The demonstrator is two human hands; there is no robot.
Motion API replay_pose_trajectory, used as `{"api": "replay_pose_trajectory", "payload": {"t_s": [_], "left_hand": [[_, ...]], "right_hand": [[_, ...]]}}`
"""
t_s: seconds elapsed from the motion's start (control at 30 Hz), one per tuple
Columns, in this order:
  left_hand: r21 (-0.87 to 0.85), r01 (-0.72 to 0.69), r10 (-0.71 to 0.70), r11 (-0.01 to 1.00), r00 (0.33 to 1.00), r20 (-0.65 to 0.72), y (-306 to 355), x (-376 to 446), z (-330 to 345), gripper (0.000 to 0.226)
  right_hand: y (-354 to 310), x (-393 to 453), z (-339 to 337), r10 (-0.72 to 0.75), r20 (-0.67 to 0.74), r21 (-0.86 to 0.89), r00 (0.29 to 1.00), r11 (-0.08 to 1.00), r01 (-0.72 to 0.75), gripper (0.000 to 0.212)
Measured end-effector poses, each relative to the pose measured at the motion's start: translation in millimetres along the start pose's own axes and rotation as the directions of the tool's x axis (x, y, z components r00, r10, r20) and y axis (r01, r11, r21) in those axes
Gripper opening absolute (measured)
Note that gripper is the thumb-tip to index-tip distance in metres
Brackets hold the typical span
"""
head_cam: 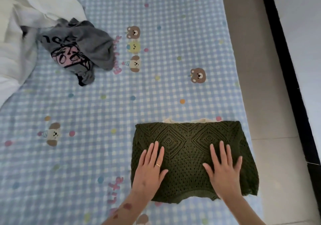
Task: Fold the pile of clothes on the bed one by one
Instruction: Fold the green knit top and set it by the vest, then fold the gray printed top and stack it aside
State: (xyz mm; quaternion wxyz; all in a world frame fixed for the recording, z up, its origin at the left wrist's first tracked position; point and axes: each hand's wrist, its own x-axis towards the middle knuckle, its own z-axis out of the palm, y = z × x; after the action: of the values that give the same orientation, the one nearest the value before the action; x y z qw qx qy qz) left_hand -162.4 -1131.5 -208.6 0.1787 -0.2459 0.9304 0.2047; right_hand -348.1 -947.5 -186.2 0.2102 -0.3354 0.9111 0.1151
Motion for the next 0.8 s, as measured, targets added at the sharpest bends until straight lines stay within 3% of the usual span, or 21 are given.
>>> {"api": "replay_pose_trajectory", "payload": {"t_s": [0.1,0.17,0.27,0.37,0.5,0.67,0.8], "left_hand": [[0.010,0.075,-0.076,0.997,0.991,0.108,-17,8,7,0.072],[0.013,0.044,-0.046,0.999,0.988,0.144,-18,12,5,0.074],[-0.036,0.025,-0.020,0.999,0.993,0.116,-27,11,-11,0.064],[-0.113,0.197,-0.186,0.974,0.978,0.099,-73,-5,-31,0.058],[-0.128,0.429,-0.413,0.894,0.901,0.134,-174,-24,-61,0.056],[-0.200,0.408,-0.431,0.891,0.898,-0.086,-289,-18,-95,0.049],[-0.180,0.424,-0.437,0.888,0.899,-0.037,-360,5,-106,0.046]], "right_hand": [[10,13,13,0.059,0.069,-0.049,0.996,0.997,-0.056,0.079],[9,15,10,0.090,0.100,-0.067,0.991,0.994,-0.083,0.083],[-28,13,-11,0.161,0.023,0.060,0.987,0.985,-0.162,0.076],[-103,25,-37,0.023,0.011,0.282,1.000,0.959,-0.025,0.069],[-234,66,-63,-0.199,-0.050,0.455,0.979,0.868,0.200,0.069],[-371,120,-77,-0.364,-0.148,0.455,0.920,0.801,0.390,0.059],[-442,160,-78,-0.359,-0.212,0.411,0.909,0.812,0.416,0.054]]}}
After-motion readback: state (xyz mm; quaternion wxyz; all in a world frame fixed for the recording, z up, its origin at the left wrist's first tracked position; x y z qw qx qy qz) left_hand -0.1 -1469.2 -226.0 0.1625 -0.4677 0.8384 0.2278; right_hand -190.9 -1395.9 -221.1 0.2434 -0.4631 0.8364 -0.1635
